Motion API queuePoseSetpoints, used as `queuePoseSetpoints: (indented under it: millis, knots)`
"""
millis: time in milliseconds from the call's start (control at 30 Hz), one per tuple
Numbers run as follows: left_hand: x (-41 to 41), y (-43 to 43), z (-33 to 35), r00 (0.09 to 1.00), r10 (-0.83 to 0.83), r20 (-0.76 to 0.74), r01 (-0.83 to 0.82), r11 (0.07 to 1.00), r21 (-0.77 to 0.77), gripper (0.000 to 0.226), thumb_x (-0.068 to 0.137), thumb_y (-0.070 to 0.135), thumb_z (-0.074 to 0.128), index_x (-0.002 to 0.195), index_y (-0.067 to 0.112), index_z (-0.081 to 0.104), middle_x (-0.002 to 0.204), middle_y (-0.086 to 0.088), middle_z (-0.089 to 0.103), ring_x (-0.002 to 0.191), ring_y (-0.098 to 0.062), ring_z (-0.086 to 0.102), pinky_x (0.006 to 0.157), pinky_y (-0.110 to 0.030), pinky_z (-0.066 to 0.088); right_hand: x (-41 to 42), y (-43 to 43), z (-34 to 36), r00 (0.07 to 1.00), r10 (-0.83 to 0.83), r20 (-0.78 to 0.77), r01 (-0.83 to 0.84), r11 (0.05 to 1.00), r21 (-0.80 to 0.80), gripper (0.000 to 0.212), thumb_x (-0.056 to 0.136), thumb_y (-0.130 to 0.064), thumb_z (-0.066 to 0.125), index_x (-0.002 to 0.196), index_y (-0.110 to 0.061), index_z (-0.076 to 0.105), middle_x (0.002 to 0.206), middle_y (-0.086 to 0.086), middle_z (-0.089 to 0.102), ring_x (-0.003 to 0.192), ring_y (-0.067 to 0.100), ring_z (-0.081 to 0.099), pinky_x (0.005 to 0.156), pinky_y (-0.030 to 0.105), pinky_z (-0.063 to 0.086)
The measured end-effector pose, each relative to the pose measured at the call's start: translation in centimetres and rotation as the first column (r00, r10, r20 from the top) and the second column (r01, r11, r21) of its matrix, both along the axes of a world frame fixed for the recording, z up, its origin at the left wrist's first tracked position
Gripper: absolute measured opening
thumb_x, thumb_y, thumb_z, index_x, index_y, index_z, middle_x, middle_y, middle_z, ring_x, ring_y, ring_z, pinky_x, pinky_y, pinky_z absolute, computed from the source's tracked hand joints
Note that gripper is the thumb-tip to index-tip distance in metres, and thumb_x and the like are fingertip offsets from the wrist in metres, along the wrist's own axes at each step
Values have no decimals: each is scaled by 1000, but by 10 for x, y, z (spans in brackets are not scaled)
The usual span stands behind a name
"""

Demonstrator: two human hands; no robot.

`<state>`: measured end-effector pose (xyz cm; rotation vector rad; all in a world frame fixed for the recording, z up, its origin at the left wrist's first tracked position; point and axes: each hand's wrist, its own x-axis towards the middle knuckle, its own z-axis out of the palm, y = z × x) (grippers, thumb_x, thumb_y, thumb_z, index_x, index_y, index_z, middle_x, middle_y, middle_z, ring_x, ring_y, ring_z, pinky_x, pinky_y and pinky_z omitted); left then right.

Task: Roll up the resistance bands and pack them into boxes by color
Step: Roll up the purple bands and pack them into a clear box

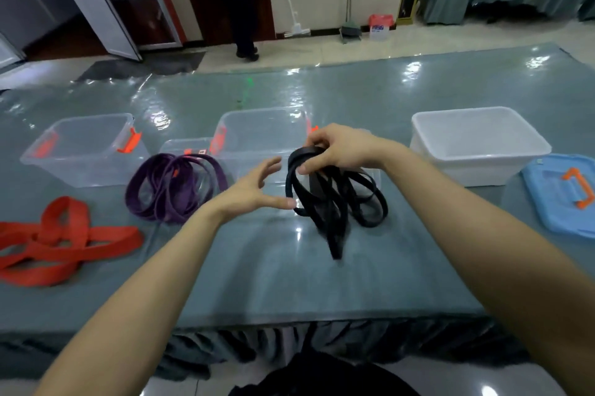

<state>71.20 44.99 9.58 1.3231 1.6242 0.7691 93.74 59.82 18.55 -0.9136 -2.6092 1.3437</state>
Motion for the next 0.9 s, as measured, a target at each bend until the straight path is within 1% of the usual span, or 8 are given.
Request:
queuePoseSetpoints:
  millis: [133, 300, 400, 500, 600, 733, 800, 900]
  knots:
    - [30, 21, 11, 982, -78, 171, 59, 992, 113, 101, 70, 35, 99, 156, 38, 47, 153, 25, 59, 149, -4, 48, 116, -21, 42, -14, -5, 11, 990, 6, -139, -25, 991, -132, 26, 81, -34, 91, 96, -20, 75, 78, 9, 75, 68, 15, 69, 70, 38, 54]
    - [47, 42, -8, 869, -147, 473, 130, 989, 69, 88, 78, 9, 89, 157, 11, 50, 149, -19, 66, 144, -33, 60, 121, -44, 48, -17, -1, 3, 934, -174, -313, 30, 908, -417, 15, 94, -8, 78, 101, -2, 66, 77, 13, 65, 70, 26, 63, 67, 36, 55]
    - [68, 52, -31, 880, -100, 464, 135, 990, -43, 62, 70, 15, 95, 128, 10, 75, 130, -23, 74, 123, -36, 72, 113, -49, 55, -14, 4, -19, 901, -299, -315, 97, 846, -524, 5, 100, 3, 64, 102, -1, 62, 70, 13, 57, 74, 30, 62, 70, 36, 58]
    - [74, 61, -51, 923, 0, 386, 49, 992, -119, 48, 61, 18, 94, 106, 7, 80, 112, -17, 81, 104, -29, 76, 102, -47, 61, 5, 21, -45, 905, -369, -211, 247, 860, -446, 8, 98, 5, 64, 104, 2, 68, 80, 22, 68, 79, 33, 67, 86, 43, 59]
    - [59, 79, -55, 912, 21, 411, 64, 979, -193, 29, 72, 20, 84, 98, 8, 84, 111, -21, 81, 101, -27, 78, 93, -36, 61, 25, 53, -54, 917, -366, -160, 281, 876, -393, 17, 94, 0, 75, 110, -3, 77, 99, 18, 82, 92, 27, 79, 89, 37, 65]
    - [67, 123, -50, 820, 116, 561, 18, 974, -227, 27, 86, 23, 88, 110, 12, 82, 115, -23, 79, 98, -33, 79, 93, -45, 66, 15, 105, -69, 815, -565, -130, 505, 802, -319, 56, 85, -16, 90, 136, -10, 67, 124, 11, 76, 109, 25, 76, 102, 47, 61]
    - [75, 138, -59, 902, 177, 393, -99, 972, -212, 48, 89, 28, 90, 128, 12, 69, 130, -18, 75, 112, -30, 75, 107, -49, 60, 13, 109, -93, 771, -635, 44, 636, 771, -15, 71, 88, -27, 86, 149, -9, 54, 141, 12, 65, 126, 31, 66, 105, 41, 54]
    - [78, 125, -85, 958, 210, -196, -249, 947, -204, 98, 87, 43, 90, 159, 8, 33, 157, -13, 52, 146, -32, 50, 124, -49, 41, 24, 64, -153, 679, -734, -6, 729, 674, 117, 65, 102, -37, 67, 157, -10, 45, 152, 16, 56, 140, 36, 53, 112, 45, 46]
